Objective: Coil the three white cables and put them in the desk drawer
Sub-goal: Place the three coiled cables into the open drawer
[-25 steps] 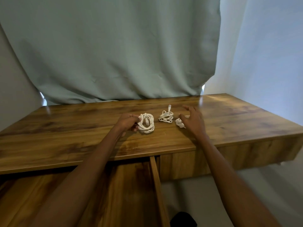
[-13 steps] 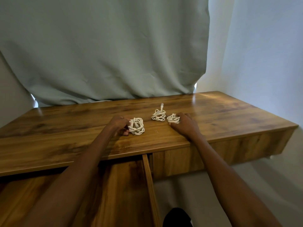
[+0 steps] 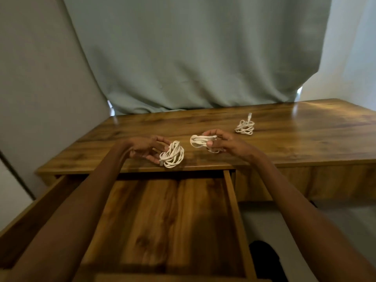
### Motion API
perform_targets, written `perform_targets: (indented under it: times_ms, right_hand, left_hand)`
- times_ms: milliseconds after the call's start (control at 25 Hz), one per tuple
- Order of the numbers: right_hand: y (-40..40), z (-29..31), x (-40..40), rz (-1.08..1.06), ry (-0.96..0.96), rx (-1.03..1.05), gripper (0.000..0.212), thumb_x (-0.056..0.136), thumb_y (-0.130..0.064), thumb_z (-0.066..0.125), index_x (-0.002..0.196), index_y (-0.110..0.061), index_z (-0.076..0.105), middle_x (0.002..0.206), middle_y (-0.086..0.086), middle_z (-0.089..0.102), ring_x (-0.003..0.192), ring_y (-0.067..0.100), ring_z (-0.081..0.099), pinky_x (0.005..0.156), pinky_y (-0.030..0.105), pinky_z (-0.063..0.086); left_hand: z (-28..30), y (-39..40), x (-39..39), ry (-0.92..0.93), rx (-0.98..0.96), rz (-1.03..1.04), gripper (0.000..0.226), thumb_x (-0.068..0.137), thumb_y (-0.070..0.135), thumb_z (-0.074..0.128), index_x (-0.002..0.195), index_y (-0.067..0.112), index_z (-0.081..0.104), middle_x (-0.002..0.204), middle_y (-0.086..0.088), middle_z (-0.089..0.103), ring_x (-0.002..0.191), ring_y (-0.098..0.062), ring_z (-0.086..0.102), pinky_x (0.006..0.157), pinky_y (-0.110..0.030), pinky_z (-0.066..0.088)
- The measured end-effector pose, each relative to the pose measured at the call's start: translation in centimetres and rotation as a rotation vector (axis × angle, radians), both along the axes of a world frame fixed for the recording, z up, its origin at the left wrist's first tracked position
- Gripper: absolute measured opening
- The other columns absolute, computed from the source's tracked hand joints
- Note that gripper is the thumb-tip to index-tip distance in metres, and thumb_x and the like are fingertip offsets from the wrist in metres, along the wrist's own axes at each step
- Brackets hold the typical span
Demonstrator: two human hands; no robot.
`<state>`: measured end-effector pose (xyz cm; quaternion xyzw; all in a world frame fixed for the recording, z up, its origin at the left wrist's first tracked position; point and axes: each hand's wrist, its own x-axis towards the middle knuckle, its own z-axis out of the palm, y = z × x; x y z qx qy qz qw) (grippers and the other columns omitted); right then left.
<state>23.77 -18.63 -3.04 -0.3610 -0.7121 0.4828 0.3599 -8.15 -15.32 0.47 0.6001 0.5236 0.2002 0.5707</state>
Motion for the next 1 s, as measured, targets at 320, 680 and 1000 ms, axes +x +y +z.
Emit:
perform_targets:
  times_ms: [320, 680, 1000]
  right_hand:
    - [-3.4, -4.1, -7.8, 0.283, -0.825, 0.059, 0.085, 0.079, -0.039, 0.081, 0.150, -0.029, 0.035, 0.149, -0.004, 0.043, 0.128, 0.016, 0.048, 0.107, 0.036, 0.044]
    - [-3.1, -7.3, -10.1, 0.168, -1.251, 0.320, 0.094, 0.075, -0.047, 0.082, 0.150, -0.020, 0.032, 0.149, 0.007, 0.044, 0.133, 0.029, 0.047, 0.105, 0.039, 0.043]
    - [-3.9, -1.4, -4.5, -0.004, -0.628, 0.320, 0.036, 0.092, -0.043, 0.066, 0.124, -0.029, 0.065, 0.117, -0.010, 0.070, 0.101, 0.007, 0.067, 0.090, 0.034, 0.053]
  left_hand:
    - [-6.0, -7.8, -5.2, 0.360, -0.141, -0.077, 0.032, 0.096, 0.002, 0.059, 0.127, 0.007, 0.054, 0.102, -0.018, 0.073, 0.083, -0.027, 0.074, 0.068, -0.033, 0.062]
    - [-10.9, -6.2, -2.4, 0.403, -0.082, 0.061, 0.011, 0.097, 0.002, 0.057, 0.106, 0.009, 0.059, 0.090, -0.013, 0.074, 0.078, -0.023, 0.073, 0.074, -0.034, 0.063]
    - [-5.8, -6.6, -2.3, 0.498, 0.306, 0.042, 0.016, 0.101, 0.014, 0.053, 0.109, 0.008, 0.065, 0.100, -0.012, 0.071, 0.077, -0.020, 0.069, 0.062, -0.026, 0.057]
